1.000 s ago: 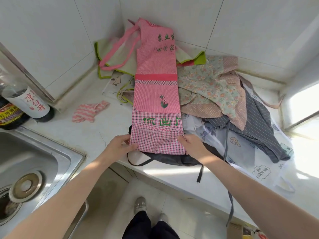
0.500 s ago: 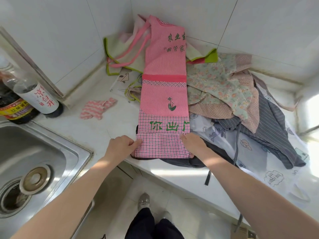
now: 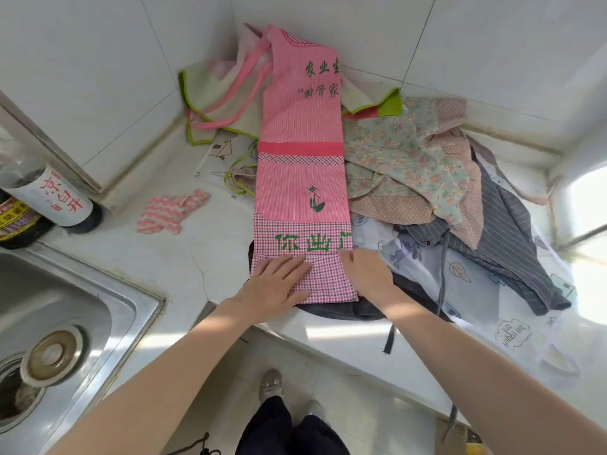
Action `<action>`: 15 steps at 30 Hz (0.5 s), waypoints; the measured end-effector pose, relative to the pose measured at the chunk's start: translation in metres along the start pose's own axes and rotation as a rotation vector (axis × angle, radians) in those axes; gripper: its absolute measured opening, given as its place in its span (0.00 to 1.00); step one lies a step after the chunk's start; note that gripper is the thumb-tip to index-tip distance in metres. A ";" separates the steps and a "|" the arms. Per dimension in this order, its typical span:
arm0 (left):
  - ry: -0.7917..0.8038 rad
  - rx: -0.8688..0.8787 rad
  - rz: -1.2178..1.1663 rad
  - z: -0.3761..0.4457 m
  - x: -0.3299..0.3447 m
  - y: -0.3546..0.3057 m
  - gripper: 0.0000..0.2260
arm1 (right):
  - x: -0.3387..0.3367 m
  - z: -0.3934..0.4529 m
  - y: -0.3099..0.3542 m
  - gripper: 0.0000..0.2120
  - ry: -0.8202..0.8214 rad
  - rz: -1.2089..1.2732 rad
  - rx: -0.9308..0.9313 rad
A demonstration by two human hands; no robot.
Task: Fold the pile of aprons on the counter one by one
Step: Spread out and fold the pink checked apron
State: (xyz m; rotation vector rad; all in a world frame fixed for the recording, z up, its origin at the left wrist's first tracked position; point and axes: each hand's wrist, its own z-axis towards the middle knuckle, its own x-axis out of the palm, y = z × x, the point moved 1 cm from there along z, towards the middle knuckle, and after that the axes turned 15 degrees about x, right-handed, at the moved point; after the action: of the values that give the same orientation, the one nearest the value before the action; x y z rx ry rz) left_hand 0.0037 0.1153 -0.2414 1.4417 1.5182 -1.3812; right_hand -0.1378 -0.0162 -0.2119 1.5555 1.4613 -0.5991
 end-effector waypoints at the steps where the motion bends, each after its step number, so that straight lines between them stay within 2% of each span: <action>1: -0.038 0.013 0.016 0.000 0.001 0.003 0.44 | 0.000 -0.004 -0.002 0.16 -0.209 -0.108 -0.126; 2: -0.071 0.027 0.046 0.001 0.002 0.005 0.39 | 0.000 -0.009 -0.004 0.13 -0.397 -0.182 -0.285; 3: -0.117 0.032 0.086 0.002 0.005 0.007 0.34 | 0.001 -0.016 -0.003 0.13 -0.505 -0.220 -0.457; 4: -0.155 0.038 0.088 0.002 0.011 0.008 0.29 | 0.005 -0.019 -0.003 0.18 -0.512 -0.253 -0.607; 5: -0.191 0.054 0.083 0.003 0.015 0.009 0.25 | 0.011 -0.020 -0.003 0.24 -0.401 -0.299 -0.707; 7: -0.217 0.054 0.055 0.002 0.018 0.010 0.24 | 0.024 -0.018 -0.008 0.36 -0.113 -0.468 -0.713; 8: -0.225 0.055 0.046 0.000 0.016 0.011 0.26 | 0.029 -0.015 -0.014 0.39 -0.020 -0.521 -0.678; 11: -0.228 0.098 -0.068 -0.007 0.014 0.023 0.40 | 0.031 -0.002 -0.026 0.43 0.075 -0.433 -0.640; 12: -0.193 0.087 -0.120 -0.013 0.013 0.026 0.44 | 0.027 0.000 -0.027 0.42 0.090 -0.369 -0.631; 15: -0.195 0.049 -0.188 -0.029 0.011 0.035 0.47 | 0.016 0.002 -0.027 0.36 0.153 -0.252 -0.620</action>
State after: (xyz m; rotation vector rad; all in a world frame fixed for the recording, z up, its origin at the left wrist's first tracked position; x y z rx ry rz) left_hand 0.0411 0.1410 -0.2529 1.1768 1.5319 -1.6302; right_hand -0.1597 -0.0123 -0.2334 0.9544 1.7621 -0.1343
